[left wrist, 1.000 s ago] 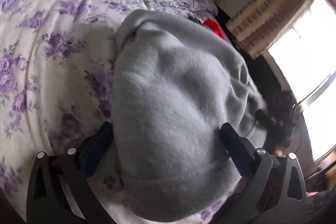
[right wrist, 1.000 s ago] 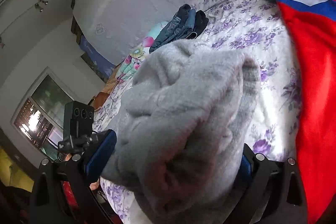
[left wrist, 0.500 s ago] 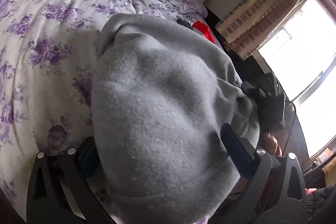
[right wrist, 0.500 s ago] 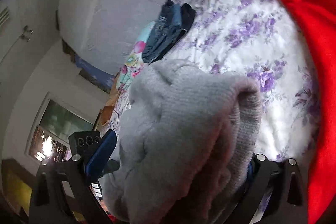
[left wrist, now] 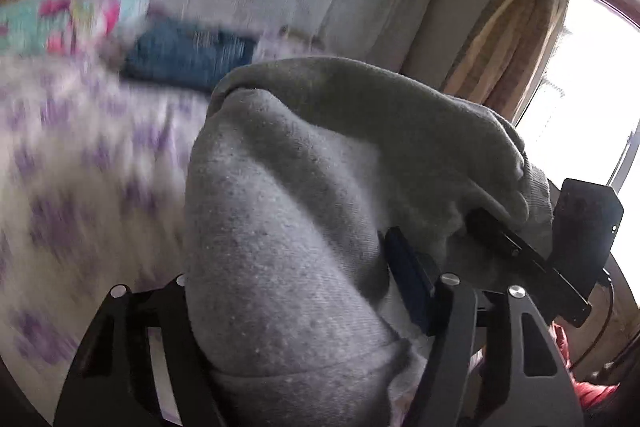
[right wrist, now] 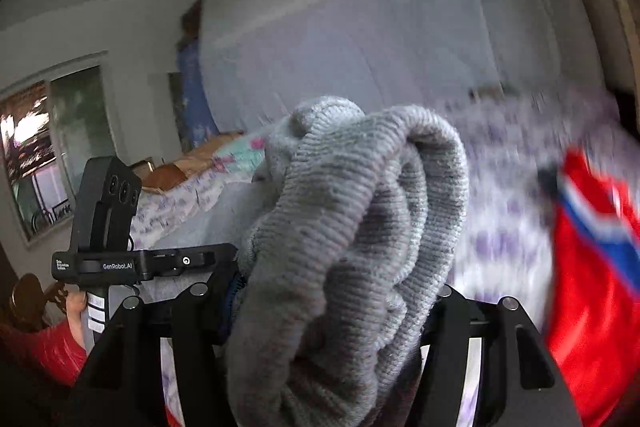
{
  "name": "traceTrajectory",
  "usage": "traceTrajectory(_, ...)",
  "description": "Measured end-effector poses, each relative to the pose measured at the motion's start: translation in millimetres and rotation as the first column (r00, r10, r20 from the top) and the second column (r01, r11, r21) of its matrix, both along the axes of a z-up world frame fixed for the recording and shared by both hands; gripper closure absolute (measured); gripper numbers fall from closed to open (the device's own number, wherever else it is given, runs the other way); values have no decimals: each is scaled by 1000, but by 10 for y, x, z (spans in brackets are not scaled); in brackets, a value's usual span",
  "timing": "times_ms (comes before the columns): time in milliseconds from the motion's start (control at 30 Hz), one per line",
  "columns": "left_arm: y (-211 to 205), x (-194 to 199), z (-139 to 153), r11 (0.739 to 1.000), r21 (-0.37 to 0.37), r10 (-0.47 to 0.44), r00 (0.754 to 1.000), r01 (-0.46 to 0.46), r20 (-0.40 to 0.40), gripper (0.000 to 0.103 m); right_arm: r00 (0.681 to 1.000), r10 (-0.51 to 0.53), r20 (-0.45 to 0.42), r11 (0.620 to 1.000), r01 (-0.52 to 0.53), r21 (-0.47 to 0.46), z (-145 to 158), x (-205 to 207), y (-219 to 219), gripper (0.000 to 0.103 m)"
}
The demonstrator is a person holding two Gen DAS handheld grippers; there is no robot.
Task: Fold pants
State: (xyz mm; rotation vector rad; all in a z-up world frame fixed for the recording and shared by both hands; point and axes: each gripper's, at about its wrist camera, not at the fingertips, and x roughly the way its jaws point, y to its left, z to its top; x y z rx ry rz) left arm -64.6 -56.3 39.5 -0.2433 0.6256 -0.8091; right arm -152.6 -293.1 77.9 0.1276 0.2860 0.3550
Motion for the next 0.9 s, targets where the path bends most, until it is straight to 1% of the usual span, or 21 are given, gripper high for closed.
traceTrajectory(100, 17, 84, 415, 999, 23, 37, 992, -40, 122, 37, 997, 21, 71, 1000, -23, 19, 369, 260, -3, 40)
traceTrajectory(167, 17, 260, 741, 997, 37, 63, 978, -71, 198, 36, 993, 31, 117, 999, -34, 23, 655, 517, 15, 40)
traceTrajectory(233, 61, 489, 1064, 994, 36, 91, 964, -103, 249, 36, 986, 36, 161, 999, -40, 24, 947, 814, 44, 40)
traceTrajectory(267, 87, 640, 1243, 992, 30, 111, 957, -124, 268, 36, 982, 38, 184, 999, -44, 26, 1103, 1004, 61, 40)
traceTrajectory(300, 97, 702, 1355, 990, 25, 125, 952, -137, 279, 36, 979, 40, 199, 998, -47, 32, 1215, 1158, 70, 40)
traceTrajectory(333, 113, 883, 1526, 988, 17, 145, 946, -156, 290, 36, 977, 40, 211, 998, -50, 44, 1361, 1391, 78, 39)
traceTrajectory(400, 119, 1179, 1751, 983, 2, 176, 938, -186, 299, 36, 973, 38, 229, 995, -58, 79, 1527, 1768, 61, 39)
traceTrajectory(433, 125, 1379, 1840, 981, -5, 188, 936, -195, 299, 36, 972, 37, 233, 994, -60, 94, 1563, 1906, 52, 39)
traceTrajectory(500, 142, 1683, 1921, 976, -7, 212, 931, -220, 299, 36, 974, 40, 225, 985, -77, 154, 1593, 2364, 5, 39)
traceTrajectory(600, 152, 2258, 1877, 963, -11, 262, 924, -269, 278, 36, 978, 33, 204, 979, -73, 190, 1495, 2921, -48, 39)
traceTrajectory(700, 151, 2775, 1749, 957, -21, 287, 932, -290, 222, 36, 985, 21, 169, 980, -53, 191, 1313, 3439, -51, 39)
traceTrajectory(733, 155, 3002, 1645, 956, -31, 291, 939, -291, 184, 36, 988, 14, 155, 980, -45, 195, 1229, 3596, -36, 39)
traceTrajectory(800, 150, 3326, 1450, 958, -42, 288, 949, -285, 129, 36, 994, -6, 111, 977, -18, 212, 986, 4005, -97, 39)
traceTrajectory(833, 122, 3549, 1278, 958, -37, 287, 953, -285, 94, 36, 996, -12, 91, 975, -8, 220, 884, 4149, -124, 39)
traceTrajectory(867, 110, 3713, 1147, 957, -29, 289, 955, -287, 70, 36, 998, -28, 51, 974, 15, 226, 714, 4363, -138, 39)
traceTrajectory(900, 60, 3950, 917, 956, -8, 292, 956, -292, 25, 35, 999, -55, 0, 974, 53, 219, 513, 4537, -123, 38)
